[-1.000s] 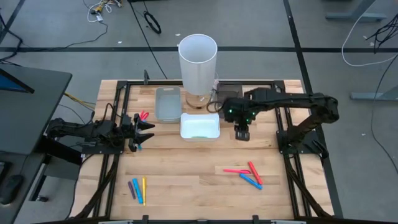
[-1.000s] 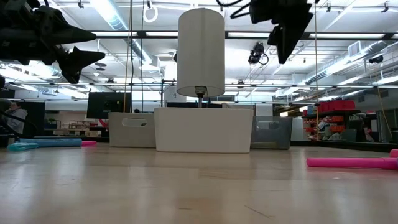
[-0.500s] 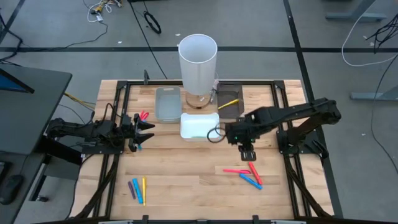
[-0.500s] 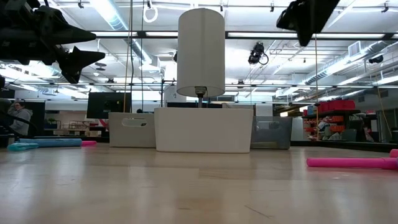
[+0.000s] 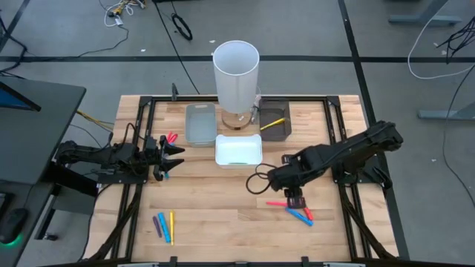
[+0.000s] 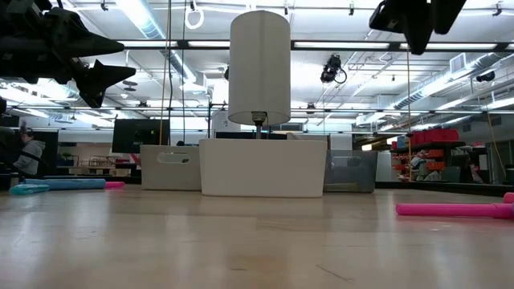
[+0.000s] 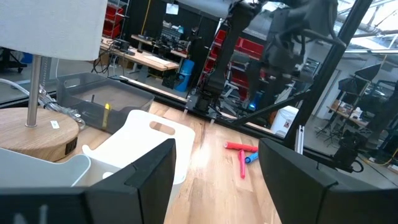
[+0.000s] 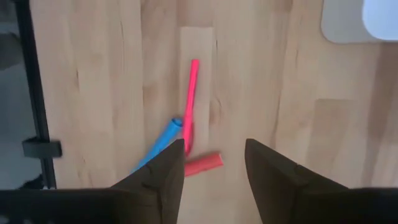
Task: Pick & Place Markers
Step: Put the bottom right pink marker pen into the black bin
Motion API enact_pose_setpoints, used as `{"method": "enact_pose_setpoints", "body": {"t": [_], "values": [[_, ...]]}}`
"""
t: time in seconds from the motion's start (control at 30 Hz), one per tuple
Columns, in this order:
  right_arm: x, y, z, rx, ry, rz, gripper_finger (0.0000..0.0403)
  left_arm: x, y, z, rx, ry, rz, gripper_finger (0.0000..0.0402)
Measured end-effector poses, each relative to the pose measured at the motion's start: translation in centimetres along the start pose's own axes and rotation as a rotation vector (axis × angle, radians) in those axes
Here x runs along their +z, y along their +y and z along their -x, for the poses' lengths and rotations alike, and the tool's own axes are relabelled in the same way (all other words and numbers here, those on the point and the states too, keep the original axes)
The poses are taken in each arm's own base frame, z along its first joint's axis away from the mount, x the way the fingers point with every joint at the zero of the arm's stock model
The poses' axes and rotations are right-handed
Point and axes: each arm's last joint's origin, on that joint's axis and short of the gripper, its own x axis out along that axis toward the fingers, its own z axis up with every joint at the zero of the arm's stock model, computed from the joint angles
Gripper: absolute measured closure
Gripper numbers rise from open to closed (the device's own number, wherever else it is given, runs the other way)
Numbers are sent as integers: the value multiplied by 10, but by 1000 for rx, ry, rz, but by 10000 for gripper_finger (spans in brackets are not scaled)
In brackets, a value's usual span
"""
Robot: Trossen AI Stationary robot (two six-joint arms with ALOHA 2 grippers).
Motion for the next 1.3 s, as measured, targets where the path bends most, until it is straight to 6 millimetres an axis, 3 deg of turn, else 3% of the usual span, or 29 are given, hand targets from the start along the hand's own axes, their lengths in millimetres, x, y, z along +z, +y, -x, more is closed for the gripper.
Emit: {"method": "enact_pose_setpoints", "body": {"t": [0.2, 0.77, 1.3], "values": [[10, 7, -20, -2, 10, -47, 233, 0, 0, 0, 0, 0, 0, 168], [-11, 23, -84, -22, -12, -61, 233, 0, 0, 0, 0, 0, 0, 168], [-4, 36, -148, -77, 76, -58, 233, 0, 0, 0, 0, 0, 0, 168]]}}
